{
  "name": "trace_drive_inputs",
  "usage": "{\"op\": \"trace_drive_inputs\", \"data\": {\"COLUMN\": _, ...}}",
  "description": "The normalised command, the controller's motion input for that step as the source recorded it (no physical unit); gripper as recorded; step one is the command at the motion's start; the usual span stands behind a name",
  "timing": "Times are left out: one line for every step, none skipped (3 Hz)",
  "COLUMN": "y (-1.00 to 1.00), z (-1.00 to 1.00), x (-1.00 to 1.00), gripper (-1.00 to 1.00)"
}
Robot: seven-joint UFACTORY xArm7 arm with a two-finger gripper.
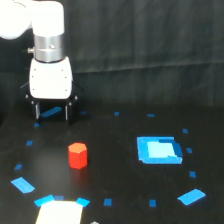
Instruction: Pick up the red object from the table
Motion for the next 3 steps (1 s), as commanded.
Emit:
{"op": "trace_drive_inputs", "data": {"y": -0.86, "z": 0.12, "x": 0.88, "gripper": 0.88}}
{"op": "trace_drive_inputs", "data": {"y": -1.0, "z": 0.11, "x": 0.94, "gripper": 0.99}}
{"op": "trace_drive_inputs", "data": {"y": -1.0, "z": -1.0, "x": 0.43, "gripper": 1.0}}
